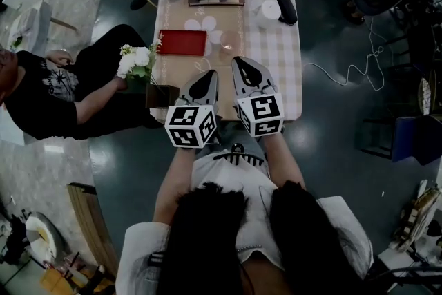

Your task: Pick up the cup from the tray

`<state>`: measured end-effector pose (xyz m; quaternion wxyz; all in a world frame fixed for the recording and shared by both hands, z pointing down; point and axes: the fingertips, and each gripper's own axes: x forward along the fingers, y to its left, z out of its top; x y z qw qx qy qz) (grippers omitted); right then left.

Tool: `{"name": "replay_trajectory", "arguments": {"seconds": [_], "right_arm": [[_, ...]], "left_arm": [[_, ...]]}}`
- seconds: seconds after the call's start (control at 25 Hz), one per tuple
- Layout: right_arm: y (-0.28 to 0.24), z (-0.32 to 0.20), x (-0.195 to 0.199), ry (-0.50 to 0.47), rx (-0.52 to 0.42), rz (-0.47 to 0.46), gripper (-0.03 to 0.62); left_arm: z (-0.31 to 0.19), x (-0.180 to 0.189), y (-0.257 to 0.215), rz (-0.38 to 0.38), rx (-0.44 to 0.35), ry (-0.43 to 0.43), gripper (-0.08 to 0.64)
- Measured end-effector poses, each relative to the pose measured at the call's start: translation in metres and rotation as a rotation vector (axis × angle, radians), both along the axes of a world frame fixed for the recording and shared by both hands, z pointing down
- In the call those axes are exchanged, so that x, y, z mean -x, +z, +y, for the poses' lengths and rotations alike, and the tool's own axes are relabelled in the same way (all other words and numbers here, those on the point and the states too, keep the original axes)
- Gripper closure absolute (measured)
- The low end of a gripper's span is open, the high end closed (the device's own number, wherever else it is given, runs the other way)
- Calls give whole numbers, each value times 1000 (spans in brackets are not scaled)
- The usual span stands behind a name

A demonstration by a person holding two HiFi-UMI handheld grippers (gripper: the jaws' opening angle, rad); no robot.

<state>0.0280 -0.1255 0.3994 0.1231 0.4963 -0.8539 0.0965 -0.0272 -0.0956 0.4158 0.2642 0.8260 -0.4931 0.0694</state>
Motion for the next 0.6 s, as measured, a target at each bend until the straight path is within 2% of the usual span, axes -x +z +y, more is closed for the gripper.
{"name": "replay_trajectory", "arguments": {"seconds": [0.6], "right_arm": [[-3, 10, 3, 9, -8, 20, 584]], "left_arm": [[6, 2, -4, -28, -28, 18, 551]]}}
